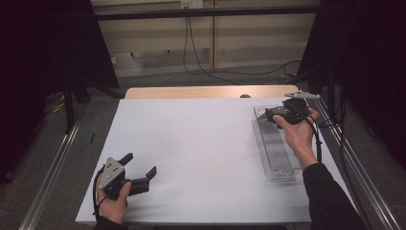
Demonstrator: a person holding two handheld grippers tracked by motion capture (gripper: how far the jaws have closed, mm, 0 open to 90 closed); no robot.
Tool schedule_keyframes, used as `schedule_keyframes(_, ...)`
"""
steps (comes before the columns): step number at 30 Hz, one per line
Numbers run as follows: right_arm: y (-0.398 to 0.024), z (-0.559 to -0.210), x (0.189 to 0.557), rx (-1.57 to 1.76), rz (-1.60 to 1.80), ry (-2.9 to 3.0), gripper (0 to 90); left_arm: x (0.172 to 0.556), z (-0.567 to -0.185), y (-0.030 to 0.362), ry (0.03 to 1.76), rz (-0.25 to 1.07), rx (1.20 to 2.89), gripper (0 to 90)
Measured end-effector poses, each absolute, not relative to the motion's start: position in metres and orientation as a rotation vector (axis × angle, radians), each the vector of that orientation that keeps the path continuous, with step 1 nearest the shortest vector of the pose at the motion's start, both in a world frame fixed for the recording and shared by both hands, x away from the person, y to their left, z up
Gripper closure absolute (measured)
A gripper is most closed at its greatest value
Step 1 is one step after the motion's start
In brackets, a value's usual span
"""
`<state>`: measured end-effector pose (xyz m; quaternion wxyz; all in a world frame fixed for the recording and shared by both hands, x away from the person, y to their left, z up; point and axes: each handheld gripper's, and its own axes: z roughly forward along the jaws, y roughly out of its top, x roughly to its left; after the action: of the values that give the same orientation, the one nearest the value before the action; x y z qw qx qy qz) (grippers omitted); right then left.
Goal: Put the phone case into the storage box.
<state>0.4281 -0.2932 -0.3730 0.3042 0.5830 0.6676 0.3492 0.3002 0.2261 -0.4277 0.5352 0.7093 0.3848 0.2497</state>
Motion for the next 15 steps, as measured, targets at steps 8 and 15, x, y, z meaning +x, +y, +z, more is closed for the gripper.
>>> schedule_keyframes(8, -0.289, -0.372, 0.435, 1.549, 0.915, 1.731, 12.0, 0.3, -0.428, 0.226, 0.921, 0.584, 1.689, 2.7)
schedule_keyframes(15, -0.286, -0.372, 0.441, 1.56, 0.922, 1.682, 12.1, 0.3, -0.428, 0.225, 0.92, 0.581, 1.691, 2.8)
